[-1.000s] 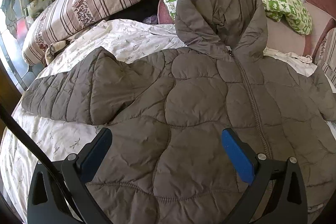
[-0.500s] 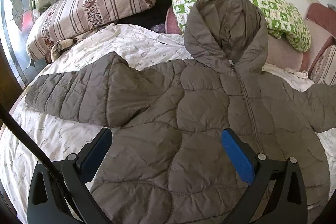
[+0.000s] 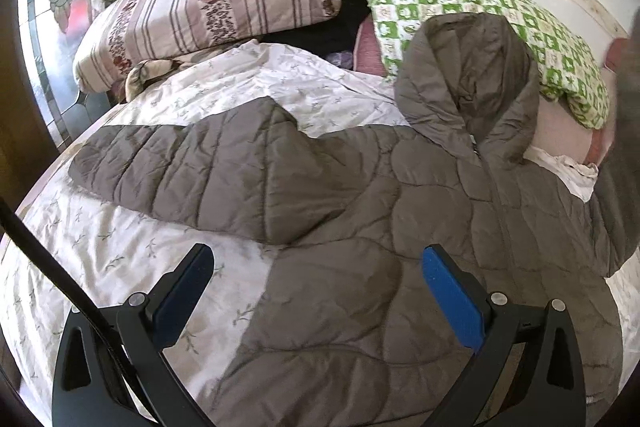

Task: Fold large clothes
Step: 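Grasp the sleeve cuff with the right gripper and lift it, then fold the held sleeve across the jacket body and open the right gripper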

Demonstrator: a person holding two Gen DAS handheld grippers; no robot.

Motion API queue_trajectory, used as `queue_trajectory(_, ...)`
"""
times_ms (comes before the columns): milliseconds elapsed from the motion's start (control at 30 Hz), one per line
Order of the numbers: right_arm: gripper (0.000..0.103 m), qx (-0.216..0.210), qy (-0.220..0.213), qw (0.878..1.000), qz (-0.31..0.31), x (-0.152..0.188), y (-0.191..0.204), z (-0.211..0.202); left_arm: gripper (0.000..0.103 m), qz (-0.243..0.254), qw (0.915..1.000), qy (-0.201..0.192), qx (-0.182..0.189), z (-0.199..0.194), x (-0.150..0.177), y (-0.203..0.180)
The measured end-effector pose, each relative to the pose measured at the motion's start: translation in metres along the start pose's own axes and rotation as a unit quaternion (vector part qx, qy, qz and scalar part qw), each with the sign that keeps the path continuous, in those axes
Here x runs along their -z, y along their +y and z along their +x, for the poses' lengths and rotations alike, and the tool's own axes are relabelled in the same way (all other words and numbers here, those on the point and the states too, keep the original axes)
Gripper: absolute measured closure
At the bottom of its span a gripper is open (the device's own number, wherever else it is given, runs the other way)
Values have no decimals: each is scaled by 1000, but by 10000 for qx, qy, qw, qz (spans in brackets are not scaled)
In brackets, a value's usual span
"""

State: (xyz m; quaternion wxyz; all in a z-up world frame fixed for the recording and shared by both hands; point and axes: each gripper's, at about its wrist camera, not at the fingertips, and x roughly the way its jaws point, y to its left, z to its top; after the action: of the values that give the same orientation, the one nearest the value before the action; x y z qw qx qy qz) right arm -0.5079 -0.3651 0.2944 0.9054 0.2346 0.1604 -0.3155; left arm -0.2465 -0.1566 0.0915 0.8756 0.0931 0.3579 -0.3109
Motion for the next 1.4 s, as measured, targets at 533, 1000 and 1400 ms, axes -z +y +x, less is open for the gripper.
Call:
queue_trajectory(533,77,-807,1852,9791,219,155,29,163,0,-140,9998,136,21,12,-4,1)
queue_trajectory(1000,49,397,1262,9912,2,115,-59,126,0,-27,9997,231,1,30,-2,-17)
queue_trajectory(1400,47,1482,2468,9571,346,160,-154,192,0,247,9940,1065,-93,80,13,-33)
